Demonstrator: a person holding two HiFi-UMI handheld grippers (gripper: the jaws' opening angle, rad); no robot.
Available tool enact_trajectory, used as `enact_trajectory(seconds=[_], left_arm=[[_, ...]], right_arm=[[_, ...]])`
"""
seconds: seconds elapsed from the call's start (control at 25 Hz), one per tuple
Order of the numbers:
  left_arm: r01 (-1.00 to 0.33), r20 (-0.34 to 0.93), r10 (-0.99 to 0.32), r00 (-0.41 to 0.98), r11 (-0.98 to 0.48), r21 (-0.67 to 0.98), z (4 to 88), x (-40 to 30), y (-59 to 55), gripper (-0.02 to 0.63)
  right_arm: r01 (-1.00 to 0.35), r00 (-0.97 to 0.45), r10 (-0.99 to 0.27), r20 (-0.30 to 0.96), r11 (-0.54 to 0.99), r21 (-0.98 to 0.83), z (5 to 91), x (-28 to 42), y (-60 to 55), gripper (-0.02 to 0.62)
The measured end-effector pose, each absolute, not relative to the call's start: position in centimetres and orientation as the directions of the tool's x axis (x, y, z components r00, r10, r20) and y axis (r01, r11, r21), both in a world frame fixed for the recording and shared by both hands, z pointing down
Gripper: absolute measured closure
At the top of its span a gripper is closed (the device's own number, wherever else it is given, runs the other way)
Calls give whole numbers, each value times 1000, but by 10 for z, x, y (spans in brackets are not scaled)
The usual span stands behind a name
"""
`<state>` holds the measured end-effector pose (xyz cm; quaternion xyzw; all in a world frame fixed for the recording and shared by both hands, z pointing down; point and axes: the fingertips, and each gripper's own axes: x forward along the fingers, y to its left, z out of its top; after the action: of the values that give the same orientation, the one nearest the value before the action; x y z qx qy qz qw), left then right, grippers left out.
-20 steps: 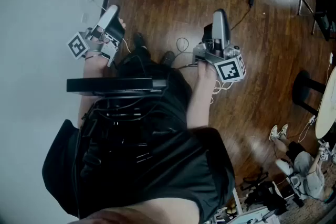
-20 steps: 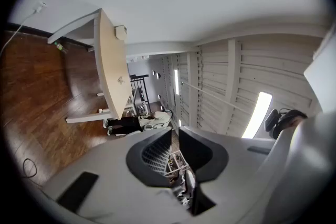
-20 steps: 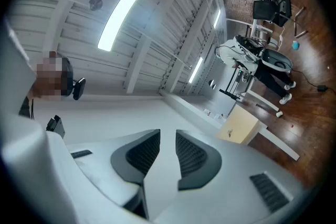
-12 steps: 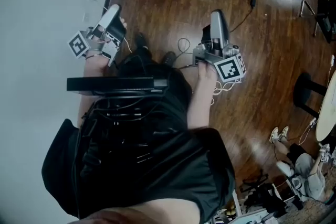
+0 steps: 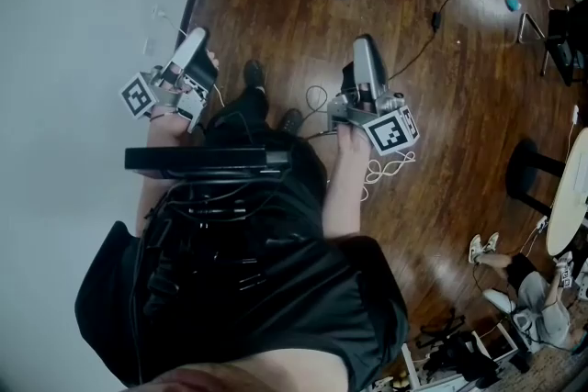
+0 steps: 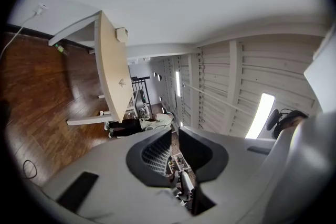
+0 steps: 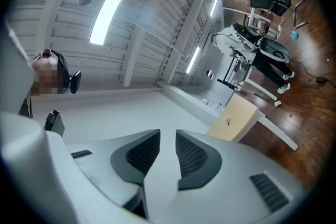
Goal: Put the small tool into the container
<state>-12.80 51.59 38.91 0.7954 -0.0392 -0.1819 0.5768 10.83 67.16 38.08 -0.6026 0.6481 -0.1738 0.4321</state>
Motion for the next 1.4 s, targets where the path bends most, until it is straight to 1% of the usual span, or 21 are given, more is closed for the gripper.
enact_trajectory(seconds=[0.24,0.52,0.72,0.84,1.0,1.16,1.28,1.4], left_arm=[[164,-245,-290,925,-276,947,414,-114,463,574],[224,-286,-299,910,-225,948,424,-64,399,574],[248,-307,-328,893,-210,946,431,-53,331,574],[259,-318,-336,887,-209,943,430,-49,288,574],[270,-318,-335,887,-181,946,435,-37,232,574],[283,-322,-306,896,-167,945,444,-30,212,574],[300,-334,-284,899,-158,941,440,-24,210,574],[294,-326,-261,909,-153,943,439,-18,205,574]], right_arm=[[-624,60,-963,-262,168,-763,399,106,623,521],[-649,58,-983,-173,95,-755,396,144,571,520],[-658,50,-990,-130,65,-750,396,163,503,521],[-663,40,-991,-124,67,-746,392,167,455,521],[-671,41,-996,-83,34,-741,395,170,400,520],[-687,74,-995,-63,-5,-727,398,168,394,521],[-659,121,-992,-28,-60,-749,417,172,401,522],[-646,129,-992,2,-86,-759,427,178,394,522]])
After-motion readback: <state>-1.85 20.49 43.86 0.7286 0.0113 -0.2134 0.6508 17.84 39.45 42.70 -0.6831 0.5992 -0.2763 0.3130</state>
